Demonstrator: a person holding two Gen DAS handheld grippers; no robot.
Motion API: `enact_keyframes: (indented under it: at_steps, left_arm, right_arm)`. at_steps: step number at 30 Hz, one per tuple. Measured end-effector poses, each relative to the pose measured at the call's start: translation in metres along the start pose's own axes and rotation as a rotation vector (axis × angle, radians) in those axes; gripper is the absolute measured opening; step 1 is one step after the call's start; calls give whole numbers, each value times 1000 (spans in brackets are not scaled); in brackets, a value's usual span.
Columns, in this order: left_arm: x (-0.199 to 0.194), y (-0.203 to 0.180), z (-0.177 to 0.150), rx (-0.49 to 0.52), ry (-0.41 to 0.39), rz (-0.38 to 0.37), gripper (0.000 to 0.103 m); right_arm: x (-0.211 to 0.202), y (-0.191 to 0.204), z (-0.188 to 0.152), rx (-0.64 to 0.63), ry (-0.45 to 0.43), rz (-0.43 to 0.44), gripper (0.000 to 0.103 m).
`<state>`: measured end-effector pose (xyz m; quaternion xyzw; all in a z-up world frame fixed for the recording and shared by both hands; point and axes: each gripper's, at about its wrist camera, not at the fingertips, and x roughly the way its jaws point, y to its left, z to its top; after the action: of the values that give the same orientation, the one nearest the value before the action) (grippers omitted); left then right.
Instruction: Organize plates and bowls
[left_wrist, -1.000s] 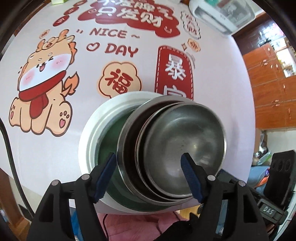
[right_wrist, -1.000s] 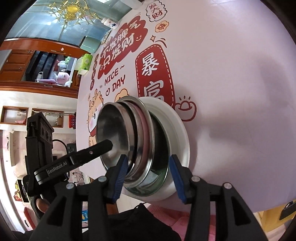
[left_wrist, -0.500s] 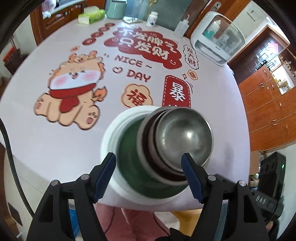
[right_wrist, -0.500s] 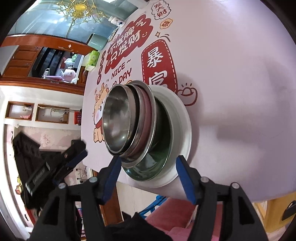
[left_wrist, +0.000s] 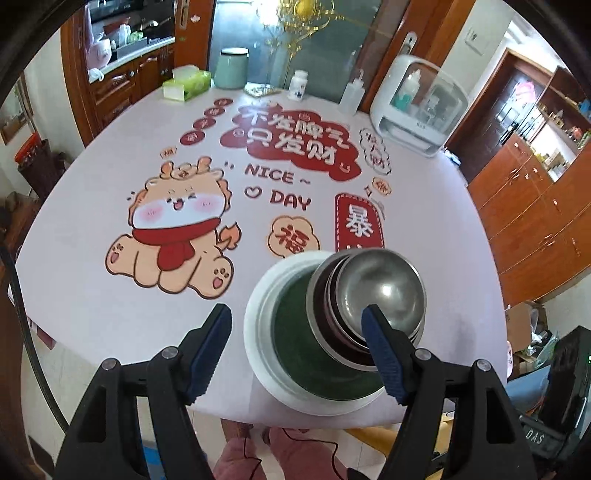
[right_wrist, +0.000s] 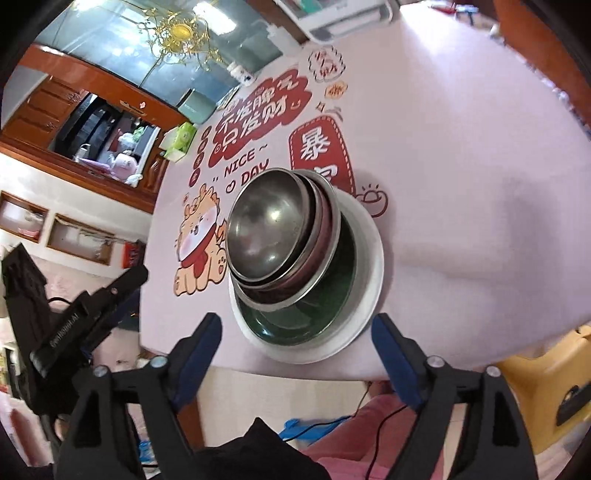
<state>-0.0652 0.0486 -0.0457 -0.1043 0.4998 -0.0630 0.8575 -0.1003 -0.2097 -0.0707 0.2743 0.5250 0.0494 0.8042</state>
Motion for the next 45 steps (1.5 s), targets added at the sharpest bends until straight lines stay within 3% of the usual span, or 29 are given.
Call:
enact_keyframes:
  at_steps: [4, 7, 14, 19, 21, 25, 37, 45]
  left_arm:
    - [-15, 8, -6, 19, -17, 9, 72]
    - [-20, 14, -12, 6, -15, -30, 72]
    - [-45, 12, -20, 84, -81, -29, 73]
    - [-73, 12, -32, 118, -158, -41, 83]
    - [-81, 10, -36, 131, -182, -27, 85]
    - [-89, 7, -43, 156, -209, -23, 103]
    - [-107, -1, -57, 187, -278, 94, 102]
    - [-107, -1, -58, 196, -270, 142, 102]
  right_arm:
    - [-15, 23, -12, -31, -47, -22, 88]
    - [-24, 41, -18, -75, -91, -55, 90]
    - [-45, 74, -42, -161, -201, -148, 95]
    - [-56, 93, -59, -195, -265, -215, 95]
    - [-58, 100, -66, -217, -267, -212, 95]
    - [-57, 105, -77, -227, -264, -223, 102]
    - [-67, 100, -87, -191, -294, -256, 103]
    - [-67, 101, -85, -205, -298, -268, 103]
